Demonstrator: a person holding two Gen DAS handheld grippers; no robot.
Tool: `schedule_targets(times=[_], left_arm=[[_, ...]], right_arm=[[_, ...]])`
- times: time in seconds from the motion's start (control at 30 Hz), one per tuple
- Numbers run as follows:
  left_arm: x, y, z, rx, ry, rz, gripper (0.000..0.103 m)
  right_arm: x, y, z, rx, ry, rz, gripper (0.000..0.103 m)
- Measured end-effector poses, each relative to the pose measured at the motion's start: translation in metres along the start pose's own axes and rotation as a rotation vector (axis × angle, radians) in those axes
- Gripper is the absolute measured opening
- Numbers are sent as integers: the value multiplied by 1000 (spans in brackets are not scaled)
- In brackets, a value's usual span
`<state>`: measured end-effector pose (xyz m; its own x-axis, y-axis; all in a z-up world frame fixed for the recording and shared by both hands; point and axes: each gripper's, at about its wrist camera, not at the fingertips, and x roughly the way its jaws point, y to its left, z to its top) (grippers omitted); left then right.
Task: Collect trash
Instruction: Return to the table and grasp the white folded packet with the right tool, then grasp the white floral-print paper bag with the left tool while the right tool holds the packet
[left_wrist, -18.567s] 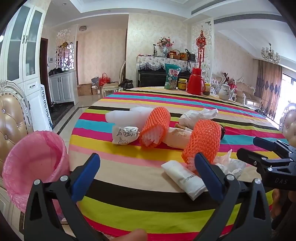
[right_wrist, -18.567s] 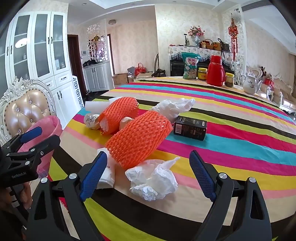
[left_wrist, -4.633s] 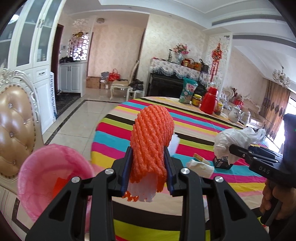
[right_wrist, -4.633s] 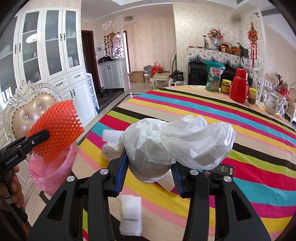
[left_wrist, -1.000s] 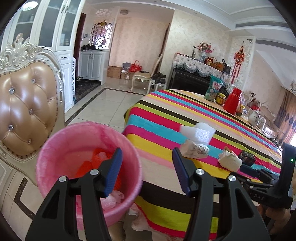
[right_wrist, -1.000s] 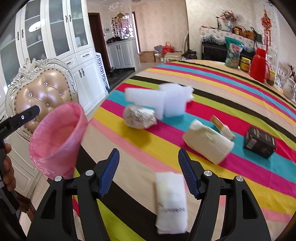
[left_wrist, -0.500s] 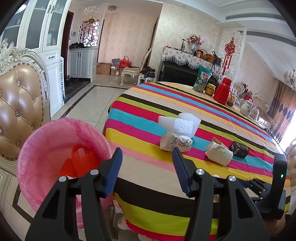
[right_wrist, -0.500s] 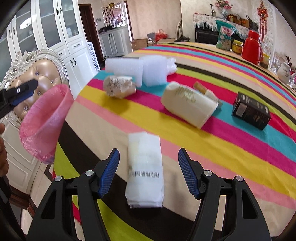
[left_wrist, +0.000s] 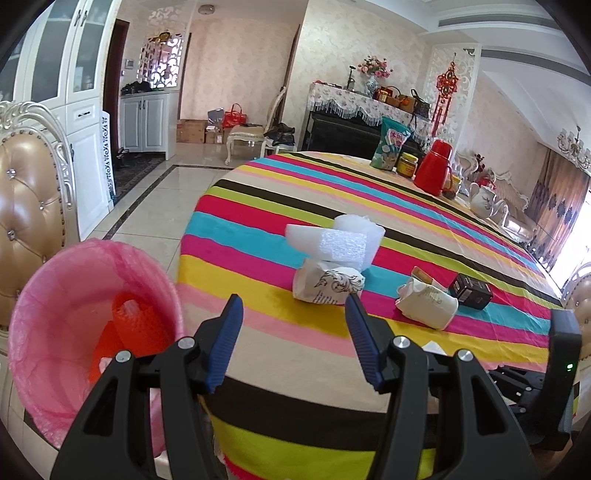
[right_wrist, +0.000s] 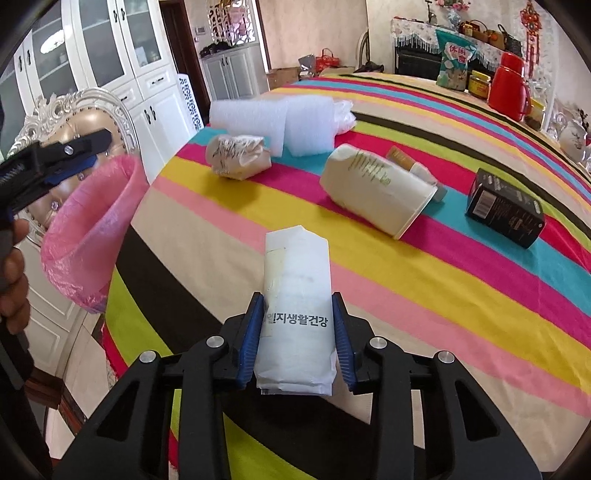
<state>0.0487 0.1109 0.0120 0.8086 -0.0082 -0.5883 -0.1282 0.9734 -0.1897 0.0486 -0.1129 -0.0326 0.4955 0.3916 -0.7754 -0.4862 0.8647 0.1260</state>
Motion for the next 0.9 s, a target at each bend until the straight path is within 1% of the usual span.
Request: schedule_targets(times=[0.27,0.37,0.5,0.6,0.7,0.77,0.83,0.9], left_arm=[[29,-14,8,15,28,-22,56],[42,-19,11,24,40,-28,60],[56,-24,15,29,49,-32,61],[67,-27,21,32,51,-38,66],[81,-29,22,34,76,-49,70],[90,-31,22,35,90,-56,78],[99,-34,21,40,106,-56,81],[108,-36,22,47,118,-59,82]], right_arm=[[-16,-20,13,32,-51,-10,35],[-19,-27,17,44,-65,-15,35],[-23,-37,22,58,-87,-27,35],[-25,-43,26,65,-99,-33,35],[-25,-48,29,71,-105,-35,35],[-25,-50,29,74,-108,-38,35],[-26,-53,31,79,-112,-43,35],[-27,-56,32,82,-119,-47,35]])
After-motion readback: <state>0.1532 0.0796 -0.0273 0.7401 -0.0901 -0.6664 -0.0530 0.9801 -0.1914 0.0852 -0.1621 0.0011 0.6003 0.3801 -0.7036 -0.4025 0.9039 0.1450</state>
